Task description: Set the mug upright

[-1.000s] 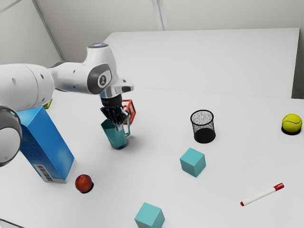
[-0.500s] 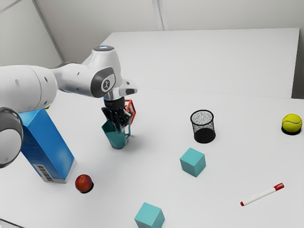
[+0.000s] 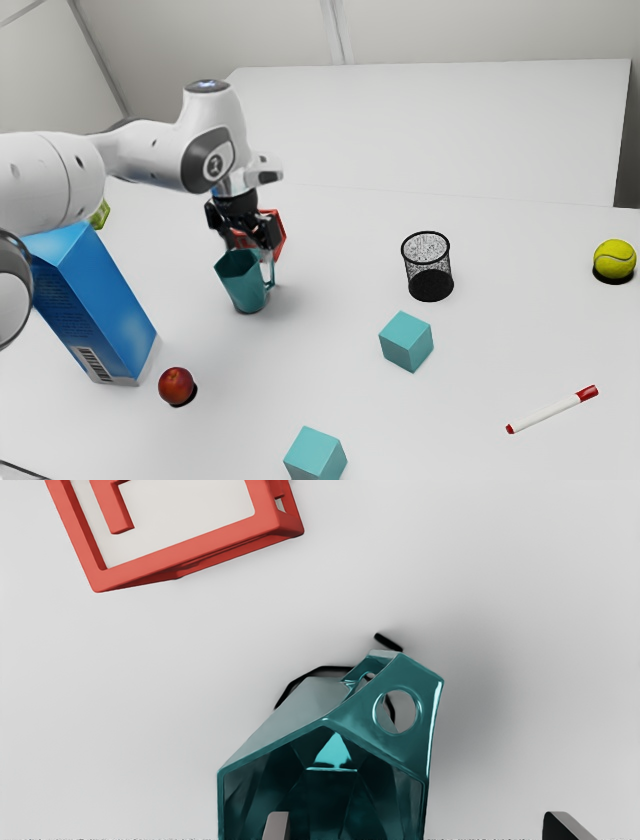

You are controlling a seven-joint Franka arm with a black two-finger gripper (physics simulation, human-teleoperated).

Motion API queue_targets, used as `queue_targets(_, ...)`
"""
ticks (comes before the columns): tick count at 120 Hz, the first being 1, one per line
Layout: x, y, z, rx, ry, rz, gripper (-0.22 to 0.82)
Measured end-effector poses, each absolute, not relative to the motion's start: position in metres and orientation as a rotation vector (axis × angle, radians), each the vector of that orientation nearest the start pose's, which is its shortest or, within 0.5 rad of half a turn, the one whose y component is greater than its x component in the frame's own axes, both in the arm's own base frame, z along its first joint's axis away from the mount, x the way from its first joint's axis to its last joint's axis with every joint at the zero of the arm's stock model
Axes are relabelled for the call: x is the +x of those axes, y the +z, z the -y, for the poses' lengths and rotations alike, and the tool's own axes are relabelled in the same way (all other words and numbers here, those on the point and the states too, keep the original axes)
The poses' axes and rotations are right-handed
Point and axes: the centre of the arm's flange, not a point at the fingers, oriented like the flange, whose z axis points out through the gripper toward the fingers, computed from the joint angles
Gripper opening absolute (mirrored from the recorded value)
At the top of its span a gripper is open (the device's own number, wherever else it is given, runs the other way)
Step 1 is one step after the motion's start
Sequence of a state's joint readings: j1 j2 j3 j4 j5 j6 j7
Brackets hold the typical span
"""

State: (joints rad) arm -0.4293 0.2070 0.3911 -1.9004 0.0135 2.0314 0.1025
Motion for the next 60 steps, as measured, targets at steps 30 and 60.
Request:
queue_targets(30,0.600,0.478,0.021,-3.047,-0.063,-0.225,0.59)
queue_targets(60,0.593,0.567,0.011,-2.997,-0.148,-0.226,0.60)
